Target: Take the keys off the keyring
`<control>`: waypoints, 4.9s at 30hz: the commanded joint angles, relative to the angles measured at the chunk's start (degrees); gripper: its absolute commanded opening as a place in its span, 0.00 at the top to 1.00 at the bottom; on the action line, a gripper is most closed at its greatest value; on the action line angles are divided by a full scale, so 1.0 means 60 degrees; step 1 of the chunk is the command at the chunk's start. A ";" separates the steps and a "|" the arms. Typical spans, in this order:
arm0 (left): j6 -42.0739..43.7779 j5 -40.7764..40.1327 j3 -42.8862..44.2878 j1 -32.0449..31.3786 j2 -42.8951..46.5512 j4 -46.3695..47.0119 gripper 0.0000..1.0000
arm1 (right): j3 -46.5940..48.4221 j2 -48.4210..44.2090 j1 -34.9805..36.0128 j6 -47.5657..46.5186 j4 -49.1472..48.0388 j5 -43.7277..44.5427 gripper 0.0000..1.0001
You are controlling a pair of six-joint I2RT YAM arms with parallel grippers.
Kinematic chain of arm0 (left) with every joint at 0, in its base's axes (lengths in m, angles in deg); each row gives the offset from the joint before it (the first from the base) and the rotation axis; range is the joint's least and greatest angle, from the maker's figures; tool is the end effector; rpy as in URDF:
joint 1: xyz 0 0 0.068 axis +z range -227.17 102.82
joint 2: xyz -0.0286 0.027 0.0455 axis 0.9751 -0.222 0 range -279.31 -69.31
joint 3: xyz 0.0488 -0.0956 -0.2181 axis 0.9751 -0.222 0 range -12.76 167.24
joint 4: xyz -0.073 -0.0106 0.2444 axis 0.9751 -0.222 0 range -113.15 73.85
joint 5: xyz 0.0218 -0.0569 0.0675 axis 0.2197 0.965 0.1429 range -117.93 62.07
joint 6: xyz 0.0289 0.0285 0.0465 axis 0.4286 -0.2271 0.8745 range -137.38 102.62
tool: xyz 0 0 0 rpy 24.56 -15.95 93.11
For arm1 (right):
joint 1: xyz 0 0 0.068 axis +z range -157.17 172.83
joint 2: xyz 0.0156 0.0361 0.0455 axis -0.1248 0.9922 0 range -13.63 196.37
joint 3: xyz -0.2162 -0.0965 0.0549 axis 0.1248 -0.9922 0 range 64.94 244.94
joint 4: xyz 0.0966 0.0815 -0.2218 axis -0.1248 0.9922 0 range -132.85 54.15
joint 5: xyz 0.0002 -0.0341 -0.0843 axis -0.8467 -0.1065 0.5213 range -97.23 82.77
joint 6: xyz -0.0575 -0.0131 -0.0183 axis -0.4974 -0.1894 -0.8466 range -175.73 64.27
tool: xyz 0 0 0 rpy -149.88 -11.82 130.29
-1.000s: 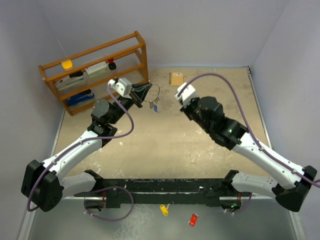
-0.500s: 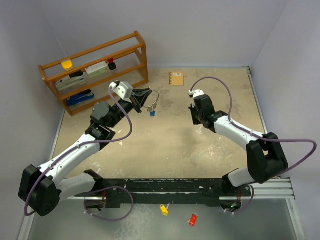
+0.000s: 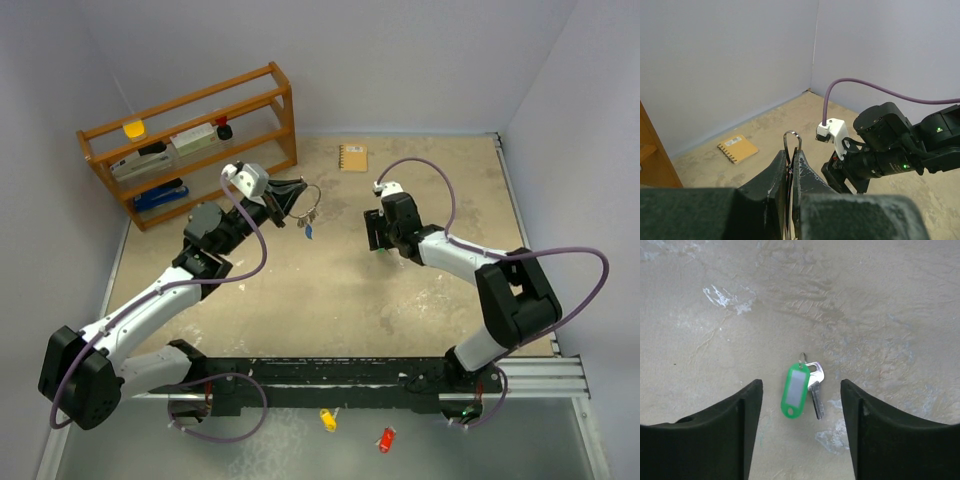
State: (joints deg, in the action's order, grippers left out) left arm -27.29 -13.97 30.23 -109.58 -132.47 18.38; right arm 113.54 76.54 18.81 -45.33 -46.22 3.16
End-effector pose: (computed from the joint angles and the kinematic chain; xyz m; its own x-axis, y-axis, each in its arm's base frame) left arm 0.2259 -0.1567 0.3252 0.0827 -0.2503 -0.9646 0.7427 0.6609 -0.1078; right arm 0.3030 0.1384 0.1591 -0.6015 -0.0957 -0.7931 -0.1983 0.9796 0.0321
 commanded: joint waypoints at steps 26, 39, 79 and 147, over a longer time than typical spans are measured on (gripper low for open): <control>-0.1384 0.0450 0.0628 -0.0049 0.0360 0.1498 1.00 | -0.3201 -0.3421 0.1990 -0.0884 -0.8132 -0.5494 0.24; -0.1829 0.0621 0.0458 -0.0049 0.0629 0.1681 1.00 | -0.2348 -0.2744 0.2520 -0.1959 -0.8399 -0.4165 0.27; -0.1831 0.0337 0.0324 -0.0049 0.0133 0.2157 1.00 | -0.1581 -0.2238 0.2701 -0.1869 -0.8206 -0.3774 1.00; -0.1243 0.4807 -0.0575 -0.0049 -0.2910 0.6440 0.69 | 0.1571 -0.5873 0.4076 -0.5370 -0.0875 -0.0912 1.00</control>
State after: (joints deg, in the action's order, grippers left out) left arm -35.58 13.90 25.74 -109.58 -149.28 54.81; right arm 120.01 42.49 42.72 -76.57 -48.93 -2.23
